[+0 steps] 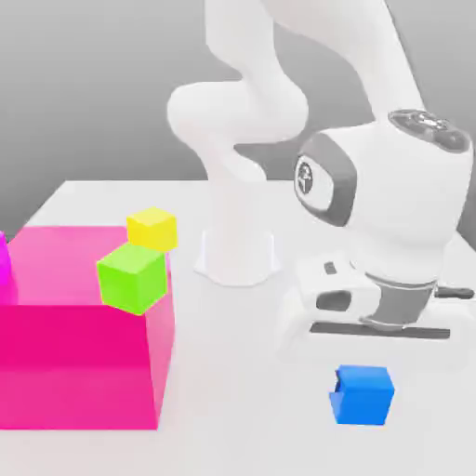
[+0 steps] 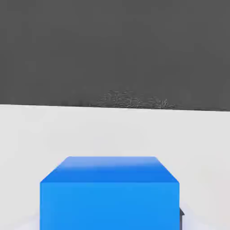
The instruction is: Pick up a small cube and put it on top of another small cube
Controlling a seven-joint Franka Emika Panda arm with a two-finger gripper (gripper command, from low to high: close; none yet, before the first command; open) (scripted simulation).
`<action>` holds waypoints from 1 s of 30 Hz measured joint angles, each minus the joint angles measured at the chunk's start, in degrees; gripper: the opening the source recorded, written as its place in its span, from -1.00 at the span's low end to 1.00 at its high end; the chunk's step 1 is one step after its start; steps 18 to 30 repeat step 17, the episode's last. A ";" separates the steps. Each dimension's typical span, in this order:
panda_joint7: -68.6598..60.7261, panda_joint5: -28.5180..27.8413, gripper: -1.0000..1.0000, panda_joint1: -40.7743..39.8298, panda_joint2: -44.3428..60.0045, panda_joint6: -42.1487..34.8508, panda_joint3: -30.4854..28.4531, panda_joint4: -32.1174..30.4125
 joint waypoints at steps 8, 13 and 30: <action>9.19 5.01 -1.00 -21.07 -12.75 -13.51 -11.54 1.81; 15.38 8.19 -1.00 -28.46 -15.94 -15.95 -18.52 1.85; 15.67 8.42 1.00 -28.88 -15.50 -14.71 -18.96 1.09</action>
